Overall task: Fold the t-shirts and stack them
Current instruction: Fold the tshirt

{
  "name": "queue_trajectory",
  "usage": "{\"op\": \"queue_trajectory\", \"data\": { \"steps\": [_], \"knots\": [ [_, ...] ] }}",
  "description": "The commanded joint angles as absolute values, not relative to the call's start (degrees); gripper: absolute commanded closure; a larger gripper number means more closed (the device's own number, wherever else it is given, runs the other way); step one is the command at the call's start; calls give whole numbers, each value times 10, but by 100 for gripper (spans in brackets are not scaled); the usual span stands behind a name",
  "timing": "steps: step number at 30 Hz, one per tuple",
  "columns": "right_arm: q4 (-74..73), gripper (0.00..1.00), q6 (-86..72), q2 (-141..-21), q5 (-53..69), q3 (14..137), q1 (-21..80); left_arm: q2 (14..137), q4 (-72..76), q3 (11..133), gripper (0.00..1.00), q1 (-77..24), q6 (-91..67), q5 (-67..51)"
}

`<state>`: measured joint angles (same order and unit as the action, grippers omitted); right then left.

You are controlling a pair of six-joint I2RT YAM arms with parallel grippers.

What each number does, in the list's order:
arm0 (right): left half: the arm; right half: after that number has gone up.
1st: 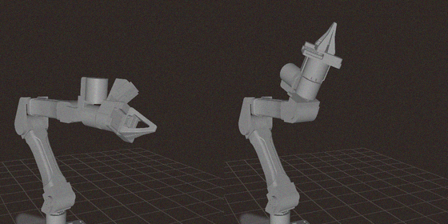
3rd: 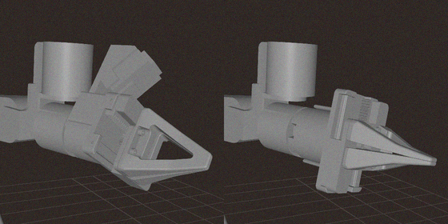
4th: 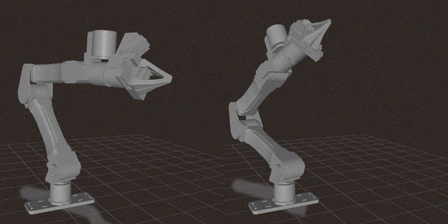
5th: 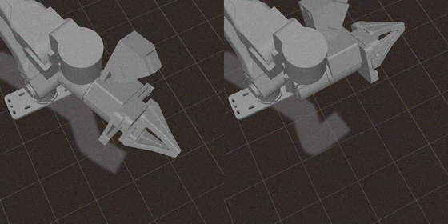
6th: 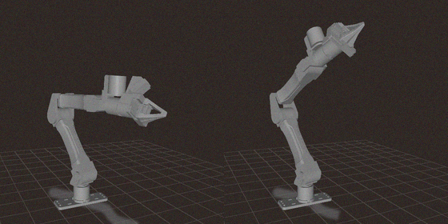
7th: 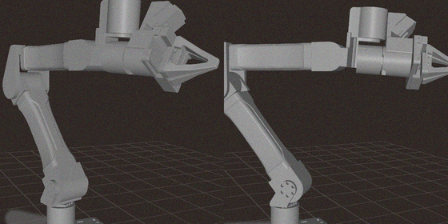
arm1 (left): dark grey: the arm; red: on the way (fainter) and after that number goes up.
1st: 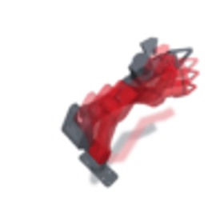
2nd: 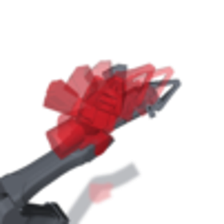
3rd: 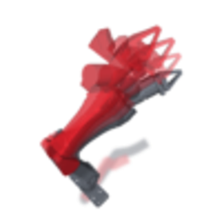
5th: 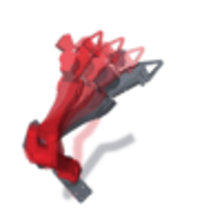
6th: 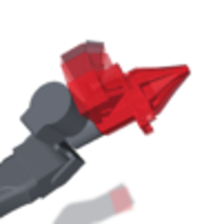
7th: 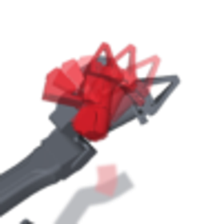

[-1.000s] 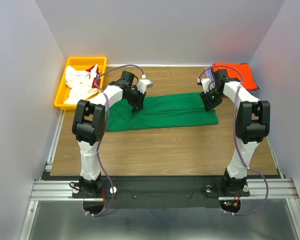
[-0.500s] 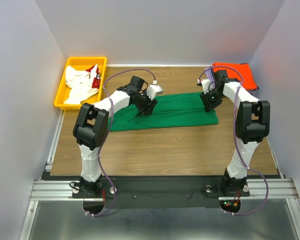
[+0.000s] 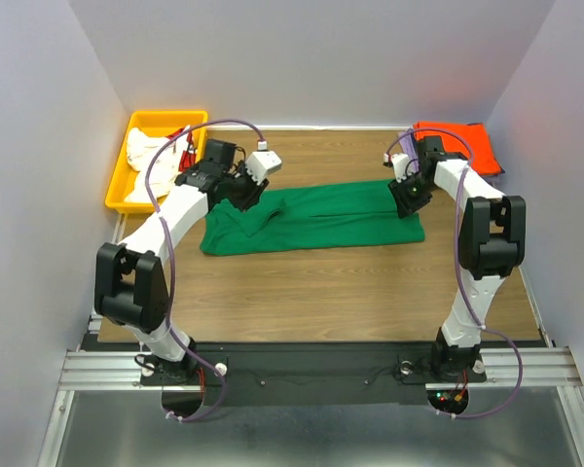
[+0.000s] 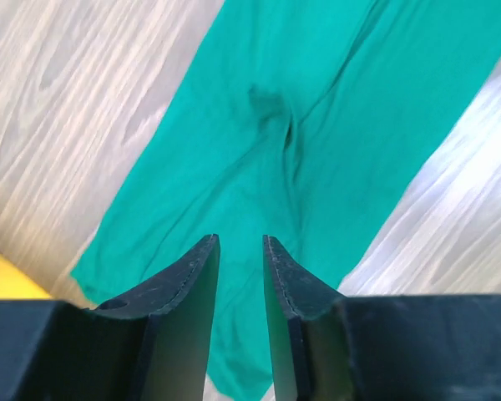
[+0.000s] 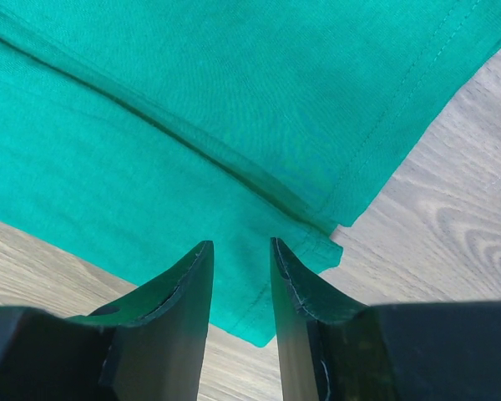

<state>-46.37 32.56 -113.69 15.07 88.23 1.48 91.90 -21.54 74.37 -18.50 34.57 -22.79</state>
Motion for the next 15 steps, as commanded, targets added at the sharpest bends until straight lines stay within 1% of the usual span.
{"op": "queue_trajectory", "data": {
  "steps": [1,7,15],
  "knots": [
    [-460,61,319,-1113,161,882,11,934,-244,689,60,-185,392,-185],
    [-460,61,317,-1114,160,886,11,964,-237,682,60,-185,419,-157],
    [-460,62,322,-1117,152,880,11,1016,-244,708,52,-188,439,-150]
  ]
}}
